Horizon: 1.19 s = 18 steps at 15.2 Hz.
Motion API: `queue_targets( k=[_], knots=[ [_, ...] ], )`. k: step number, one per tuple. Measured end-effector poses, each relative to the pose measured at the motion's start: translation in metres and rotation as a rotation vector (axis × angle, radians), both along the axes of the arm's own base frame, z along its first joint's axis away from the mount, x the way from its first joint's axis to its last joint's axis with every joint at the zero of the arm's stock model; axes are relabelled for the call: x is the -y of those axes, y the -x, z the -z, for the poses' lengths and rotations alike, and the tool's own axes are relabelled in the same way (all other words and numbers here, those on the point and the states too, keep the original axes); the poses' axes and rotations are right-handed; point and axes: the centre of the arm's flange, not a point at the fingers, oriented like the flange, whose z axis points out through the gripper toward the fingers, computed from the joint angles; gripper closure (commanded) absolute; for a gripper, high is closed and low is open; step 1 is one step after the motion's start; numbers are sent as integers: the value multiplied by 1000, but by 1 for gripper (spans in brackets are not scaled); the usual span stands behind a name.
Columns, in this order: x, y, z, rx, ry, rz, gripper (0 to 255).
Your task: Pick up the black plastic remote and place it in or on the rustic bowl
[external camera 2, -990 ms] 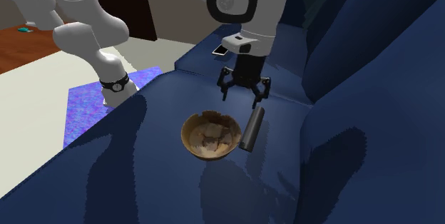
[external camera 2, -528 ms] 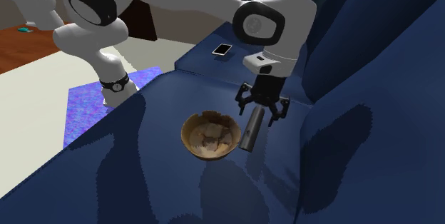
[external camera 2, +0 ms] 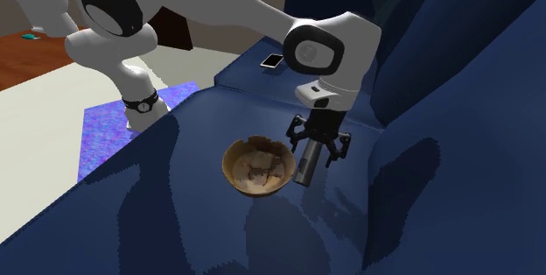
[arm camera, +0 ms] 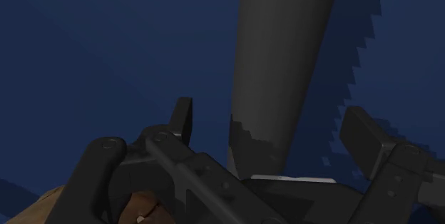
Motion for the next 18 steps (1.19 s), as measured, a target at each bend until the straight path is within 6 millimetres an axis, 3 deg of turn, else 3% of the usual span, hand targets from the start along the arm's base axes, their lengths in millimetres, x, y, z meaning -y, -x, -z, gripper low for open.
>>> queue_targets(
  k=[4,5,18],
  knots=[
    [0,0,1,0,0,0,0],
    [0,0,1,0,0,0,255],
    [0,0,-10,1,-1,0,255]
  ],
)
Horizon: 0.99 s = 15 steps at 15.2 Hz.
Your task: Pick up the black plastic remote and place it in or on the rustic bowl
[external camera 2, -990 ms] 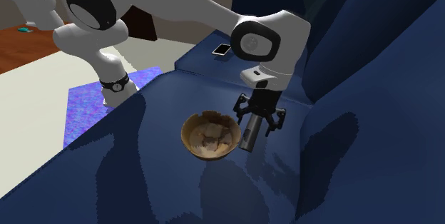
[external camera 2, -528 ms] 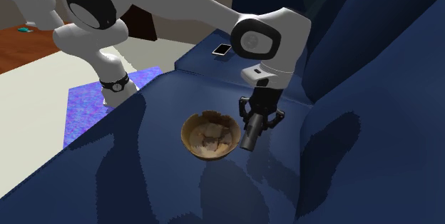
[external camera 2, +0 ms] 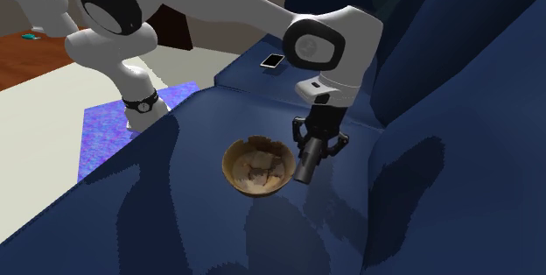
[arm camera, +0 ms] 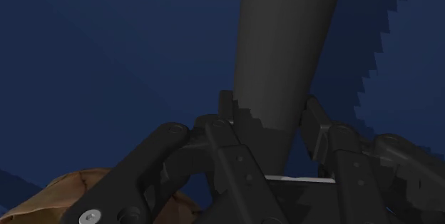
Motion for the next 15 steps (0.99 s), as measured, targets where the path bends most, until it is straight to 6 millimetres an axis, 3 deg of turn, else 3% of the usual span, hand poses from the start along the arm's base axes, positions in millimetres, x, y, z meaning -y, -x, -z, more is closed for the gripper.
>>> queue_targets(
  k=[15],
  knots=[
    [-1,0,-79,-1,1,0,255]
  ],
)
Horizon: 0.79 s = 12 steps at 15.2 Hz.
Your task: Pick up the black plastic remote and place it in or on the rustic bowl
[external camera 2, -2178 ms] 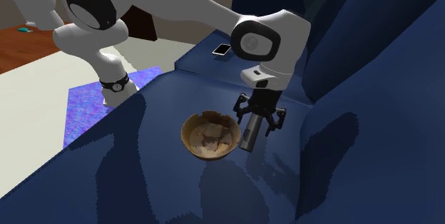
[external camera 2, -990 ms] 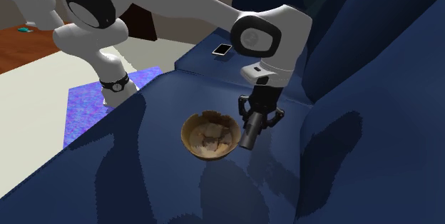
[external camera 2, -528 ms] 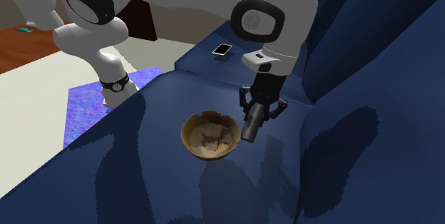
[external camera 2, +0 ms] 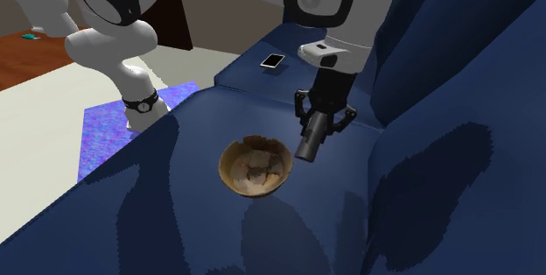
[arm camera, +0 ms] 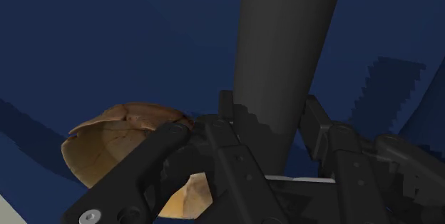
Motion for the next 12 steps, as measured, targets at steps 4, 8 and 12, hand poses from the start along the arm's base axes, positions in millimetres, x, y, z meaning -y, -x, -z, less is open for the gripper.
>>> queue_targets(
  k=[4,8,12],
  knots=[
    [0,0,-21,0,0,0,255],
    [1,-1,-42,0,0,0,255],
    [1,1,-62,0,0,0,255]
  ],
)
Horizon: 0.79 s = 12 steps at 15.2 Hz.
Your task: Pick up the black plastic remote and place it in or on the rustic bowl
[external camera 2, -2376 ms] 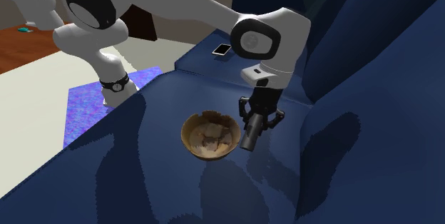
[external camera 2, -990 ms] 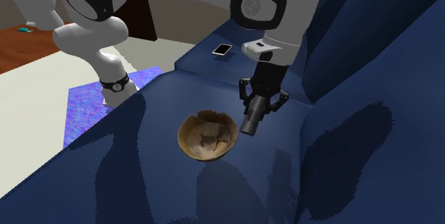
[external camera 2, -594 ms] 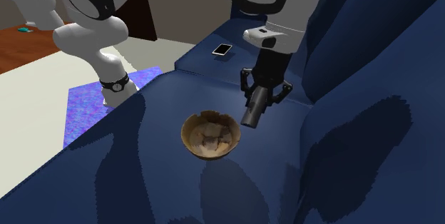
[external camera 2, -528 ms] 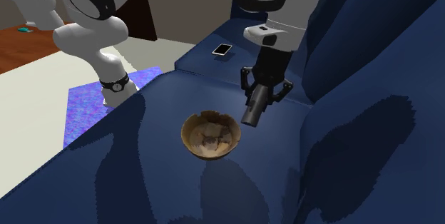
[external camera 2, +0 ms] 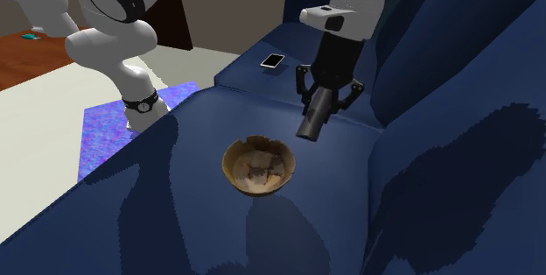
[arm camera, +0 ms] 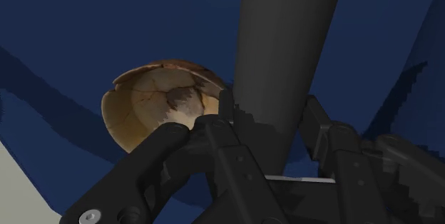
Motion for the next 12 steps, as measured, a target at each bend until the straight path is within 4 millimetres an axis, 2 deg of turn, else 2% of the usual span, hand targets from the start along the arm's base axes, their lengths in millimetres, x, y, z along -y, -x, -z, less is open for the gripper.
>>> queue_targets(
  k=[6,8,12],
  knots=[
    [-1,0,-29,0,0,0,255],
    [14,-2,-30,0,0,-1,255],
    [65,2,-29,-1,0,1,255]
  ],
)
